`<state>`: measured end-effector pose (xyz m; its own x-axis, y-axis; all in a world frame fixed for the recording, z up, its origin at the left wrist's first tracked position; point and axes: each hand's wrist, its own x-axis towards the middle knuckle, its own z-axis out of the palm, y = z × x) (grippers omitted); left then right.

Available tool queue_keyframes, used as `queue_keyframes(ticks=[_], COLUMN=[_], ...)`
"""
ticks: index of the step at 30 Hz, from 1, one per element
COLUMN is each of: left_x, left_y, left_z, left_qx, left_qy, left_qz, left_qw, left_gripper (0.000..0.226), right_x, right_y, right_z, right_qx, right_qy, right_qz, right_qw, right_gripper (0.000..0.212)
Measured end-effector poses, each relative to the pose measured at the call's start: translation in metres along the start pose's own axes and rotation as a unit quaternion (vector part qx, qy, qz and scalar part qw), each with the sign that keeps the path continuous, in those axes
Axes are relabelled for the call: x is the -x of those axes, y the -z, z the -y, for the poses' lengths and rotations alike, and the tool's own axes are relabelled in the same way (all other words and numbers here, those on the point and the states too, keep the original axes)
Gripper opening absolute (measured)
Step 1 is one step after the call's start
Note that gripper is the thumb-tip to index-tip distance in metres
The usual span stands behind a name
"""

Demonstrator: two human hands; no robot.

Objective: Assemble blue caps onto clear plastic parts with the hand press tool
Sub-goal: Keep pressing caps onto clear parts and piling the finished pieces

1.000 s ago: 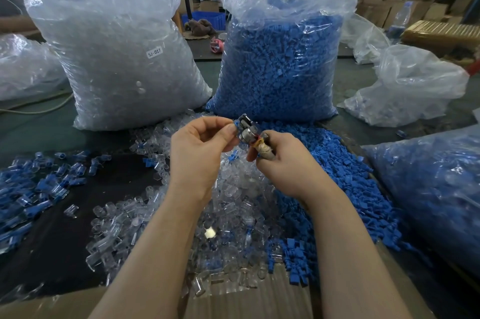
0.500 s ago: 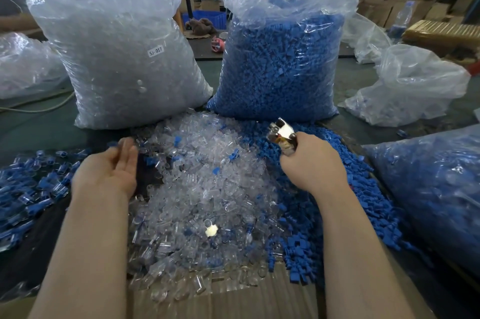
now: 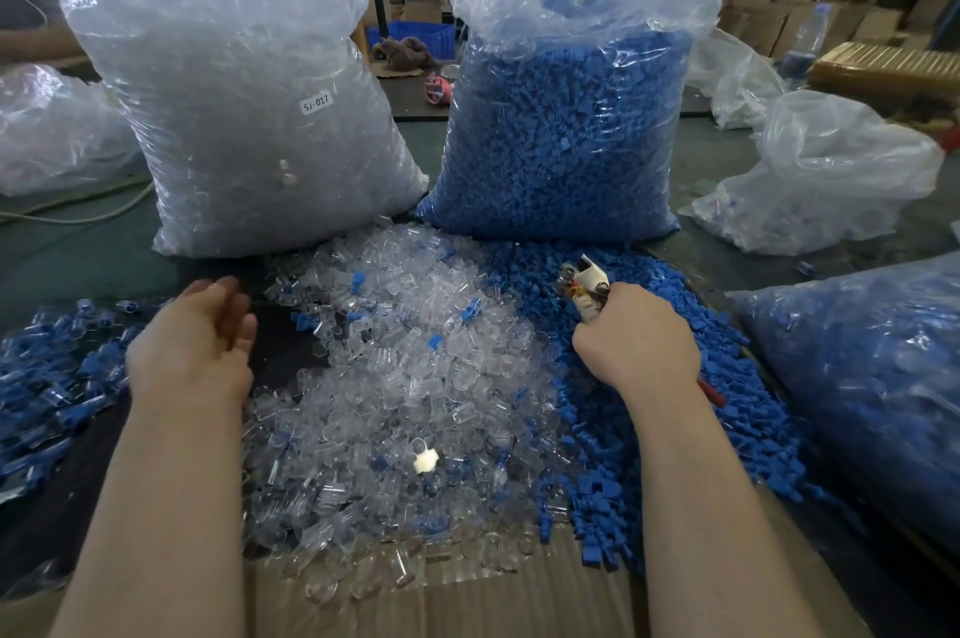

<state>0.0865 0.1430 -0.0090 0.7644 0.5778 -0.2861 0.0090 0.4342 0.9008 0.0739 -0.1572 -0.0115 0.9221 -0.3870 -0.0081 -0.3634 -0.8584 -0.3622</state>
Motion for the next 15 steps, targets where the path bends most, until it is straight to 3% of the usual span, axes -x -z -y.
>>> queue_keyframes(ticks=[2, 4, 8, 9, 11, 15], left_x=[-0.005, -0.009, -0.008, -0.005, -0.002, 0.003], left_y=[-0.006, -0.010, -0.010, -0.012, -0.014, -0.013], left_z=[0.006, 0.017, 0.030, 0.029, 0.028, 0.026], left_qx=[-0.141, -0.339, -0.686, -0.710, -0.705, -0.660], left_qy=[-0.025, -0.086, -0.141, -0.137, -0.151, -0.174], left_qz=[0.017, 0.041, 0.098, 0.114, 0.137, 0.146], left_qw=[0.990, 0.936, 0.707, 0.682, 0.679, 0.716], left_gripper=[0.014, 0.028, 0.056, 0.060, 0.061, 0.046], right_x=[0.000, 0.000, 0.001, 0.002, 0.003, 0.004], right_y=[0.000, 0.000, -0.001, -0.001, -0.001, -0.003], right_z=[0.000, 0.001, 0.002, 0.002, 0.003, 0.005], right_qx=[0.003, 0.007, 0.018, 0.019, 0.019, 0.024], right_qy=[-0.011, -0.018, -0.018, -0.016, -0.009, 0.005], right_qz=[-0.002, 0.000, 0.016, 0.017, 0.024, 0.037], right_qw=[1.000, 1.000, 1.000, 1.000, 0.999, 0.999], right_gripper=[0.028, 0.028, 0.027, 0.026, 0.024, 0.019])
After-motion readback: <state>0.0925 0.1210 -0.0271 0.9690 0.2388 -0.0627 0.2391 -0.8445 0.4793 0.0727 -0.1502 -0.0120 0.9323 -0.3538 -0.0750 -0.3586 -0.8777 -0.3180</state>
